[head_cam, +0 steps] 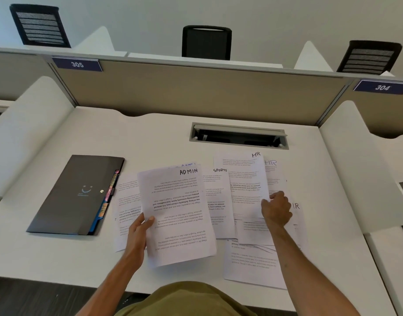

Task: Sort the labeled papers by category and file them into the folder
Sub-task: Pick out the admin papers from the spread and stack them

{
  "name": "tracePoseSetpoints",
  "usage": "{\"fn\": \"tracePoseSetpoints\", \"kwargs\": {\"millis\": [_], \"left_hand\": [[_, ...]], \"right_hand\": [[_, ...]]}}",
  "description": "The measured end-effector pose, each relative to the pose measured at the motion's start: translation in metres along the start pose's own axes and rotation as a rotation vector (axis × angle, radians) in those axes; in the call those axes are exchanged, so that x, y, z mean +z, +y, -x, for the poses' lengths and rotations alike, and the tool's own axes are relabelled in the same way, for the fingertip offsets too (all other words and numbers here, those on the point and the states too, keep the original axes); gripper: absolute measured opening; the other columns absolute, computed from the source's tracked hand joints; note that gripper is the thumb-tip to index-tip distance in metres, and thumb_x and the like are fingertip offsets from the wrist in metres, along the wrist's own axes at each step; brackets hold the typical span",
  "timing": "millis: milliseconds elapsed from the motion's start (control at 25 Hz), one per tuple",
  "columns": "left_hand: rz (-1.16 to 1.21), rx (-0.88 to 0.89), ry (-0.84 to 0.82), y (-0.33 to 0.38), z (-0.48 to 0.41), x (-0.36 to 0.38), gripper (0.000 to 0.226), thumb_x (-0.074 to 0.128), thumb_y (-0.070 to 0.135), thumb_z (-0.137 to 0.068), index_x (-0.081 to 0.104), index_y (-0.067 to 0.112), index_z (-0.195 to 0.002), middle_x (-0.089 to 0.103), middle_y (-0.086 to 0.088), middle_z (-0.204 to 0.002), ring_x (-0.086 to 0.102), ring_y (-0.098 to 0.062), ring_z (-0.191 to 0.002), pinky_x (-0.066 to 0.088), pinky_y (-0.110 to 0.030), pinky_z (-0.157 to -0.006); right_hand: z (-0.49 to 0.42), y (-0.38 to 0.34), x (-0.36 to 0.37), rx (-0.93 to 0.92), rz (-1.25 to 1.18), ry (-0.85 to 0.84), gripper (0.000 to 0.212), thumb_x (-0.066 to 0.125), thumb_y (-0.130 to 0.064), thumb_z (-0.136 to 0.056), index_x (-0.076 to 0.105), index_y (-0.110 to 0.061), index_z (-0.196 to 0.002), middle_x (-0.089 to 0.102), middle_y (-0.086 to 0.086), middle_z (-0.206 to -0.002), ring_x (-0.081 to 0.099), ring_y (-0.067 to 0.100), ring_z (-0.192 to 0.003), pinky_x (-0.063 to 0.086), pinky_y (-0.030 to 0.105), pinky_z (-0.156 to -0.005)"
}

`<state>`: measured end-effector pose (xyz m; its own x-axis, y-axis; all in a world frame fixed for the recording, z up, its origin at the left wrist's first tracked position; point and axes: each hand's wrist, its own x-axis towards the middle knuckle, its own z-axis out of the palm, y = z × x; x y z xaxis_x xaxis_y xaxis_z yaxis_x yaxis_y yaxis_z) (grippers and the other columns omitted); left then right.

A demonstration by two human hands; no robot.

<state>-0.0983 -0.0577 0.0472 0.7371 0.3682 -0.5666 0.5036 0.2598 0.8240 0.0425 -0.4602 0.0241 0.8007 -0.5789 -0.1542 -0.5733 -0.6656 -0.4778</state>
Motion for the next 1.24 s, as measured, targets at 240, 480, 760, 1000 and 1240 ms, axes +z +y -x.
{"fn": "tracePoseSetpoints", "kwargs": {"millis": [240,480,760,1000,1240], "left_hand": [[-0.006,0.009,-0.008,-0.002,0.003,0.001,0.034,0.059,0.02,-0.106,0.067,0.029,-0.138,0.08,-0.001,-0.121,0.075,-0.036,-0.109,0.059,-0.062,-0.096],[0.021,0.013,-0.012,-0.008,0.003,0.003,0.033,0.06,0.018,-0.106,0.068,0.028,-0.137,0.079,-0.003,-0.123,0.075,-0.037,-0.11,0.06,-0.062,-0.095],[0.04,0.016,-0.01,-0.007,0.002,0.003,0.034,0.06,0.019,-0.106,0.067,0.028,-0.139,0.079,-0.002,-0.122,0.075,-0.036,-0.109,0.061,-0.059,-0.093],[0.066,0.005,0.005,-0.01,0.006,0.001,0.034,0.06,0.018,-0.106,0.067,0.027,-0.139,0.079,-0.001,-0.123,0.074,-0.035,-0.111,0.062,-0.056,-0.091],[0.103,-0.012,0.017,-0.011,0.015,-0.004,0.033,0.057,0.015,-0.107,0.068,0.026,-0.136,0.08,0.0,-0.12,0.074,-0.033,-0.11,0.062,-0.053,-0.091]], "right_hand": [[-0.001,0.013,-0.003,-0.026,-0.03,0.04,0.009,0.072,-0.013,-0.093,0.068,-0.016,-0.101,0.076,0.009,-0.099,0.068,0.035,-0.095,0.041,0.042,-0.089],[0.003,0.017,-0.01,-0.206,0.029,0.178,0.012,0.068,-0.005,-0.094,0.065,-0.016,-0.097,0.072,0.007,-0.085,0.063,0.032,-0.079,0.043,0.038,-0.073],[0.0,0.014,-0.014,-0.056,-0.448,-0.087,0.012,0.063,-0.012,-0.101,0.07,-0.013,-0.11,0.074,0.006,-0.108,0.067,0.026,-0.094,0.051,0.033,-0.079],[0.013,0.015,-0.001,0.039,-0.642,-0.315,0.009,0.069,-0.01,-0.094,0.073,-0.016,-0.1,0.073,0.004,-0.104,0.065,0.024,-0.094,0.051,0.036,-0.07],[0.043,-0.012,0.012,0.047,-0.685,-0.47,0.009,0.069,-0.01,-0.095,0.073,-0.016,-0.099,0.073,0.0,-0.099,0.067,0.019,-0.086,0.053,0.03,-0.06]]}}
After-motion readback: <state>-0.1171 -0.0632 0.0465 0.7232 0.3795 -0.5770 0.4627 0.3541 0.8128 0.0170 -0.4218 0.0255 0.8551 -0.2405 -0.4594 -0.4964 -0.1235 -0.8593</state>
